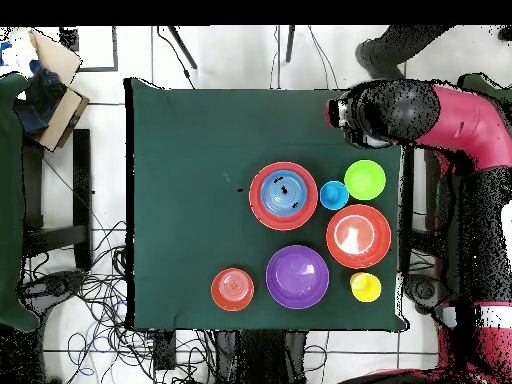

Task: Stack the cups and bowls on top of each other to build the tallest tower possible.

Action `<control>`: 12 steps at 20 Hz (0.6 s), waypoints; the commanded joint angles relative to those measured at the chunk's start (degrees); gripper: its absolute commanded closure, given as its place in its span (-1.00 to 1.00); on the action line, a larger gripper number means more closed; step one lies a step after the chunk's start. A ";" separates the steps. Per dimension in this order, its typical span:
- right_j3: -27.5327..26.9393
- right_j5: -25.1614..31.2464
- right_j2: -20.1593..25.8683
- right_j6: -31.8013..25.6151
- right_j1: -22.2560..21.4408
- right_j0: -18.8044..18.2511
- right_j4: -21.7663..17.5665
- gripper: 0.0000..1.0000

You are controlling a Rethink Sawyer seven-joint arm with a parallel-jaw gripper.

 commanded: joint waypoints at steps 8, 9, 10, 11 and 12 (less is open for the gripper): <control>8.96 -3.95 -0.34 -6.03 -4.02 -1.60 -1.47 -1.00; 9.77 -5.18 -0.40 -5.43 -3.91 -1.67 -1.75 -1.00; 10.06 -5.67 -0.35 -5.27 -3.81 -1.71 -1.93 -1.00; 10.63 -6.44 -0.38 -5.01 -3.80 -1.75 -2.19 -1.00; 10.99 -6.78 -0.40 -4.83 -3.86 -1.77 -2.31 -1.00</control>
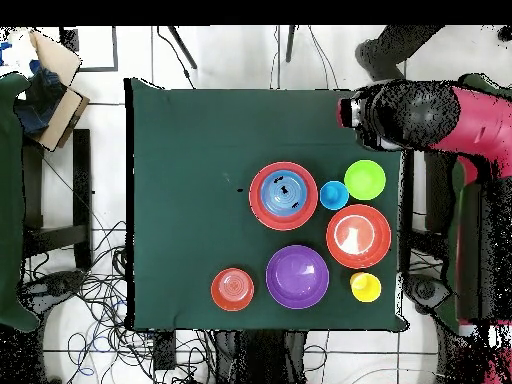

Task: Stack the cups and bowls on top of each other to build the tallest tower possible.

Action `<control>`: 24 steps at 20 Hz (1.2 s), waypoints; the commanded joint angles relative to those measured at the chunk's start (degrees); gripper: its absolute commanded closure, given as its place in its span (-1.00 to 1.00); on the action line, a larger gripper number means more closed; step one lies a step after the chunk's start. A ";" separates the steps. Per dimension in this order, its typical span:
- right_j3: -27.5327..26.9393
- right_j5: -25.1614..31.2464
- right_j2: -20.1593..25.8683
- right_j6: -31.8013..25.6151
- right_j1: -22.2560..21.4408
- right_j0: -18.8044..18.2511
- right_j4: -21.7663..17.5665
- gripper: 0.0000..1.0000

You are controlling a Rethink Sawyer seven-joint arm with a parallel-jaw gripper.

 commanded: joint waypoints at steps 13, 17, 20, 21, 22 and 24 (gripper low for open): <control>19.72 -15.21 -1.88 -0.51 -3.96 -0.62 -3.81 -1.00; 21.61 -17.77 -2.55 0.35 -4.14 -0.62 -4.51 -1.00; 20.39 -18.57 -3.01 0.19 -2.44 -0.39 -5.11 -1.00; 19.62 -19.55 -3.16 0.07 -1.38 -0.39 -5.67 -1.00; 19.14 -20.09 -3.24 -0.11 -0.80 -0.40 -5.97 -1.00; 18.09 -20.88 -3.32 -0.57 0.33 -0.54 -6.34 -1.00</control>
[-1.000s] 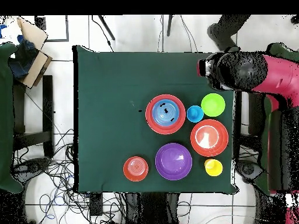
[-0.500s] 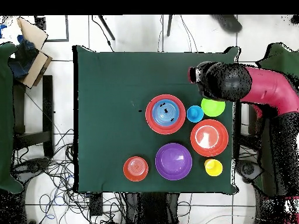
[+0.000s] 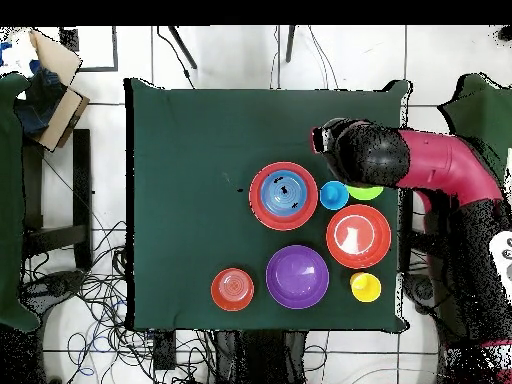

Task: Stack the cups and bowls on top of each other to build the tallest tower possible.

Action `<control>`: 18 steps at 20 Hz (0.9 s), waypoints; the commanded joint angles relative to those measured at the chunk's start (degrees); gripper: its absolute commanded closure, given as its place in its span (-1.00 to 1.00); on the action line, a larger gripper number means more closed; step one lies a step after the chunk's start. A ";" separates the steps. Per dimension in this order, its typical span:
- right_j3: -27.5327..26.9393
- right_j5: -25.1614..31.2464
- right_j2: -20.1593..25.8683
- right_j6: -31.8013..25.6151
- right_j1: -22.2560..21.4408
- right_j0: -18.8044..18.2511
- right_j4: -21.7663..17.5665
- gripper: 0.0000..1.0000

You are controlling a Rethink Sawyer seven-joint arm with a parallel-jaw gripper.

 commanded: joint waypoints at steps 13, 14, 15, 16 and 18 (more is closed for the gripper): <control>-0.24 -8.02 -5.03 0.72 6.60 2.17 -7.31 -1.00; -0.71 -8.07 -5.23 0.88 7.00 2.41 -7.45 -1.00; -1.71 -7.97 -5.51 1.12 7.87 2.80 -7.53 -1.00; -2.29 -8.14 -5.59 1.04 8.40 2.99 -7.66 -1.00; -3.53 -8.78 -5.71 0.84 9.72 3.27 -7.73 -1.00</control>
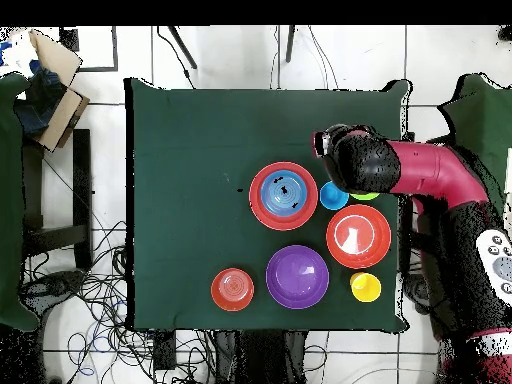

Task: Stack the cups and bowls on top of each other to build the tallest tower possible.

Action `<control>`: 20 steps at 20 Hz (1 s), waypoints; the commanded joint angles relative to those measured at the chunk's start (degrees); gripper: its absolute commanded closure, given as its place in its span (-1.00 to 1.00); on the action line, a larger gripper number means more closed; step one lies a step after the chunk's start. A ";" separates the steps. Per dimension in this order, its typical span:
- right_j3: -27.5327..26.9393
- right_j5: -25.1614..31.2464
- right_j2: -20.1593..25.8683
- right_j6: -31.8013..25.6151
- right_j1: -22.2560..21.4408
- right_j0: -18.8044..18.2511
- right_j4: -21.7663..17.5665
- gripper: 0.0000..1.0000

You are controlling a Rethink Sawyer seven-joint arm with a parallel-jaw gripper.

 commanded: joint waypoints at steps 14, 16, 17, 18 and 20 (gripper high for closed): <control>-1.57 -0.12 0.35 -2.87 4.12 -0.71 -0.44 -1.00; 0.41 1.65 2.31 -4.24 1.97 -2.95 1.58 -1.00; 1.63 2.37 3.19 -4.79 0.64 -4.03 2.46 -1.00; 2.22 2.73 3.55 -4.98 -0.12 -4.47 2.81 -1.00; 3.37 3.56 4.46 -5.55 -1.57 -5.50 3.76 -1.00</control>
